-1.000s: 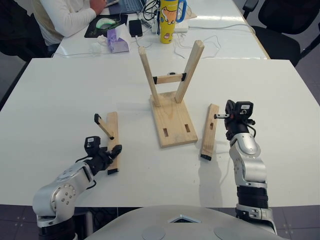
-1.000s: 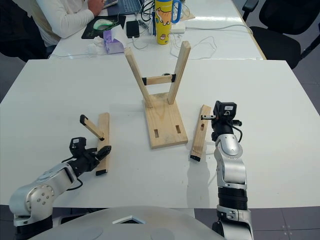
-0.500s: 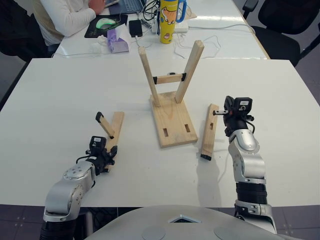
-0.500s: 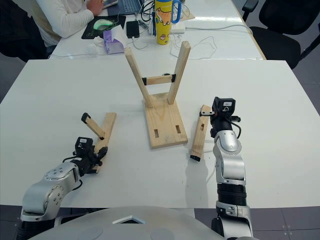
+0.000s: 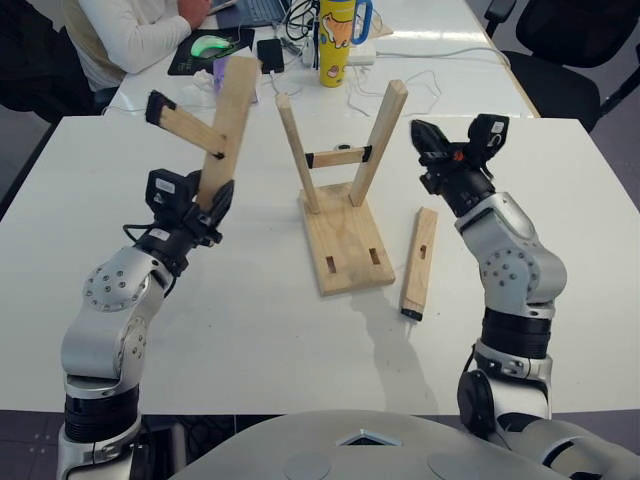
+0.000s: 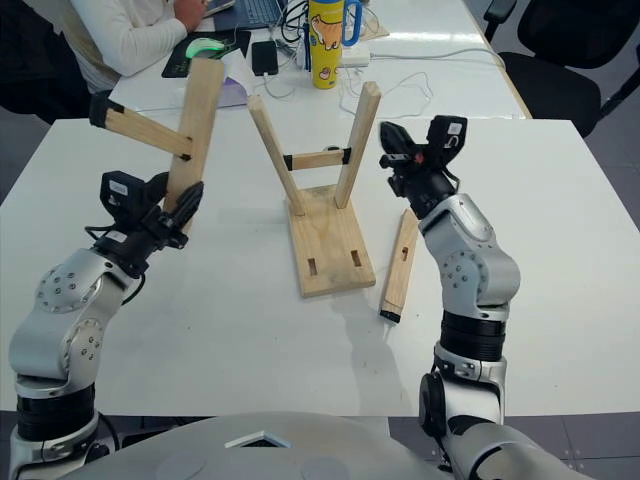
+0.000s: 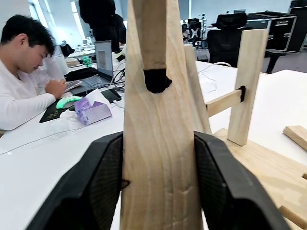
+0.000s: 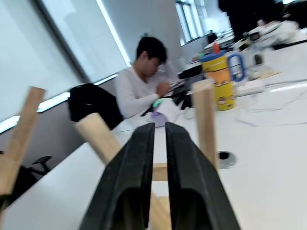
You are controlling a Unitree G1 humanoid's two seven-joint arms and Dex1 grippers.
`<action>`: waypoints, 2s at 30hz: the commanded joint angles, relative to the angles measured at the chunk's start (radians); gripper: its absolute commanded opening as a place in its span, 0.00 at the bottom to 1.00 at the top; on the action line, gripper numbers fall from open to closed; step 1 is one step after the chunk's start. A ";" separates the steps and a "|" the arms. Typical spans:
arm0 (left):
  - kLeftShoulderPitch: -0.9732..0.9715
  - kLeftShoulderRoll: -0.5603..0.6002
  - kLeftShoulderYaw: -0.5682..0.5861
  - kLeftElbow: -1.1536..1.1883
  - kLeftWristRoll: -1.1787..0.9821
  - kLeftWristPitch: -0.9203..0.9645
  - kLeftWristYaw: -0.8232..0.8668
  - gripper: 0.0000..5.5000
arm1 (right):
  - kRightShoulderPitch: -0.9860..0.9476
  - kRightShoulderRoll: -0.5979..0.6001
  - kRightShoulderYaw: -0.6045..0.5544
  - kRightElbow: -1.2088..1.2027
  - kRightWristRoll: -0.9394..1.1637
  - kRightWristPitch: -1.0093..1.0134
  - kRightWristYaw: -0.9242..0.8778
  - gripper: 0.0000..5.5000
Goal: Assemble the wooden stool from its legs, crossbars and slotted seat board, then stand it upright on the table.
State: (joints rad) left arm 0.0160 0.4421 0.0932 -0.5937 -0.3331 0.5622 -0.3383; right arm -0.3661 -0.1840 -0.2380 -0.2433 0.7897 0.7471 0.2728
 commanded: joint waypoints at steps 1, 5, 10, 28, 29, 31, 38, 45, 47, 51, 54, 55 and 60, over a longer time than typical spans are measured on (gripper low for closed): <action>0.049 0.087 -0.093 -0.100 0.021 -0.089 -0.142 0.37 | -0.056 -0.036 -0.093 -0.039 0.579 0.280 -0.095 0.19; 0.038 0.114 -0.128 -0.096 0.048 -0.121 -0.189 0.37 | -0.045 -0.047 -0.079 -0.015 0.762 0.276 -0.203 0.30; 0.020 0.134 -0.161 -0.090 0.069 -0.156 -0.231 0.37 | -0.041 -0.084 -0.036 -0.017 0.907 0.255 -0.318 0.43; -0.006 0.098 -0.163 -0.099 0.032 -0.130 -0.226 0.37 | 0.017 -0.167 0.062 -0.033 0.943 0.175 -0.371 0.48; -0.003 0.102 -0.169 -0.098 0.036 -0.129 -0.228 0.37 | 0.014 -0.167 0.062 -0.031 0.944 0.169 -0.372 0.48; 0.000 0.108 -0.178 -0.096 0.048 -0.131 -0.231 0.37 | 0.009 -0.166 0.063 -0.030 0.947 0.160 -0.372 0.48; -0.016 0.102 -0.187 -0.088 0.063 -0.136 -0.224 0.37 | 0.008 -0.168 0.075 -0.041 0.964 0.145 -0.373 0.34; -0.019 0.097 -0.188 -0.077 0.075 -0.139 -0.220 0.37 | 0.005 -0.173 0.075 -0.039 0.978 0.131 -0.365 0.19; -0.016 0.099 -0.190 -0.074 0.078 -0.139 -0.221 0.37 | 0.002 -0.174 0.073 -0.036 0.980 0.128 -0.362 0.19; -0.004 0.103 -0.194 -0.064 0.086 -0.139 -0.219 0.37 | -0.004 -0.179 0.069 -0.030 0.979 0.127 -0.353 0.19; 0.003 0.099 -0.186 -0.054 0.084 -0.136 -0.214 0.46 | -0.006 -0.184 0.059 -0.019 0.955 0.116 -0.353 0.19; 0.005 0.099 -0.182 -0.048 0.083 -0.130 -0.211 0.49 | -0.008 -0.190 0.057 -0.014 0.933 0.112 -0.351 0.19; 0.048 0.126 -0.160 -0.006 0.086 -0.134 -0.229 0.53 | 0.025 -0.247 0.009 0.001 0.808 0.086 -0.343 0.19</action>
State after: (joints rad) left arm 0.0269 0.5396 -0.0899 -0.6300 -0.2545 0.4278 -0.5542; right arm -0.3548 -0.3847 -0.1831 -0.2482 1.6469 0.8535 -0.0782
